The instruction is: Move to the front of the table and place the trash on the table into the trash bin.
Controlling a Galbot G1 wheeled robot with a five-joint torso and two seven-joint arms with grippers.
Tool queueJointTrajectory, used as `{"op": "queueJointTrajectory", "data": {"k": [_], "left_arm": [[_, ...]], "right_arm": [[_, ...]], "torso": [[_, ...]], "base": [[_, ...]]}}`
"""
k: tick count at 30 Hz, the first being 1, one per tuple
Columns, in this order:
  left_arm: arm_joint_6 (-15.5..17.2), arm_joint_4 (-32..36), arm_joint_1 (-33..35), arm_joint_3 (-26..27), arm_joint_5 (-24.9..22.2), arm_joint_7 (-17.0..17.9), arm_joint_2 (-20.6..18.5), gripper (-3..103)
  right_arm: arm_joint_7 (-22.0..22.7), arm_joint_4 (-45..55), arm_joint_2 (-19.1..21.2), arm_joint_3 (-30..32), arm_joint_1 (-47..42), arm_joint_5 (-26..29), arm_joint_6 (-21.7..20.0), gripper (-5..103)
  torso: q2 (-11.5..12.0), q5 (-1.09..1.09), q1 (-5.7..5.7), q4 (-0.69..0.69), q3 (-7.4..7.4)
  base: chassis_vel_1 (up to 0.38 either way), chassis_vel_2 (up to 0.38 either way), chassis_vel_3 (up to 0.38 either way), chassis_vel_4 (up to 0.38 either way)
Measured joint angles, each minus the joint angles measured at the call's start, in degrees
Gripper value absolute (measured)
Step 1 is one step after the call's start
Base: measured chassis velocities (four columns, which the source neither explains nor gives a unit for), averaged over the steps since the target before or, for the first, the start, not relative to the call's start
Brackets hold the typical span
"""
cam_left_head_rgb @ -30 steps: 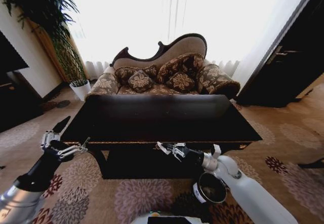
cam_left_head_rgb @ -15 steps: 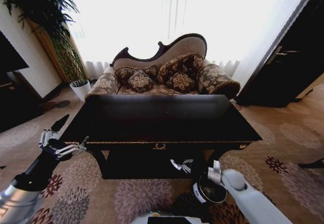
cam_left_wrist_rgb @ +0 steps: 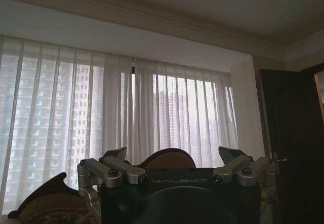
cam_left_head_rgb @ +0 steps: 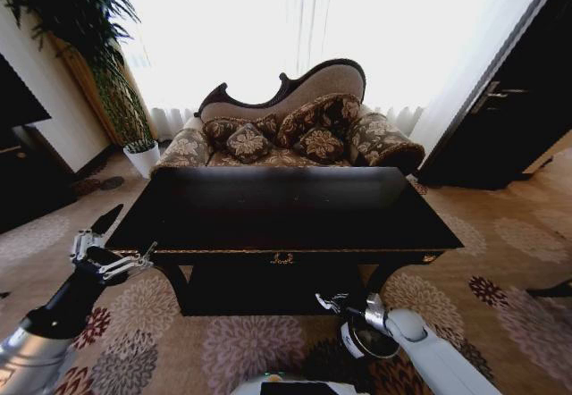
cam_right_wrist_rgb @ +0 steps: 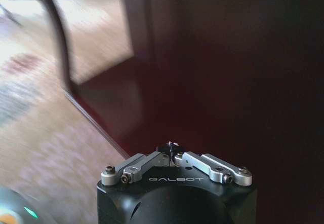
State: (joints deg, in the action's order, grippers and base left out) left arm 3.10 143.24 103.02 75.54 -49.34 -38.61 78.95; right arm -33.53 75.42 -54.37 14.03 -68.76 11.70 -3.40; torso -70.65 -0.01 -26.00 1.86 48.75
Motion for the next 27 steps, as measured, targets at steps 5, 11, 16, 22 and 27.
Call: {"op": "queueJointTrajectory", "data": {"k": [5, 11, 16, 22, 27], "left_arm": [[0.07, 0.0, 0.0, 0.0, -0.12, 0.04, 0.03, 100], [0.08, 0.0, -0.25, -0.18, -0.01, 0.05, 0.01, 100], [0.09, 0.0, -0.49, -0.79, 0.42, 0.04, 0.3, 100], [0.08, 0.0, -0.36, -0.4, 0.31, 0.03, 0.0, 100], [-0.01, 0.0, -0.27, -0.34, 0.2, 0.03, -0.05, 100]], "right_arm": [[7.52, -7.69, -0.04, -0.97, 2.77, -2.9, -1.58, 0], [11.2, -16.11, 0.0, -1.05, 4.6, -5.12, -0.74, 0], [14.44, -20.35, -0.45, -1.09, 5.59, -6.28, -0.57, 0], [17.88, -25.58, -1.35, -1.35, 6.7, -6.15, -2.28, 0], [19.18, -29.12, -2.06, -1.19, 7.06, -5.54, -3.52, 0]], "torso": [[0.0, -0.01, 0.0, -0.01, 0.0], [0.0, 0.0, 0.0, 0.01, 0.0], [0.0, 0.0, 0.0, 0.0, 0.0], [0.0, 0.0, 0.0, 0.0, 0.0], [0.0, 0.0, 0.0, 0.0, 0.0]], "base": [[0.0, 0.0, 0.0, 0.0], [0.0, 0.0, 0.0, 0.0], [0.0, 0.0, 0.0, 0.0], [0.0, 0.0, 0.0, 0.0], [0.0, 0.0, 0.0, 0.0]]}}
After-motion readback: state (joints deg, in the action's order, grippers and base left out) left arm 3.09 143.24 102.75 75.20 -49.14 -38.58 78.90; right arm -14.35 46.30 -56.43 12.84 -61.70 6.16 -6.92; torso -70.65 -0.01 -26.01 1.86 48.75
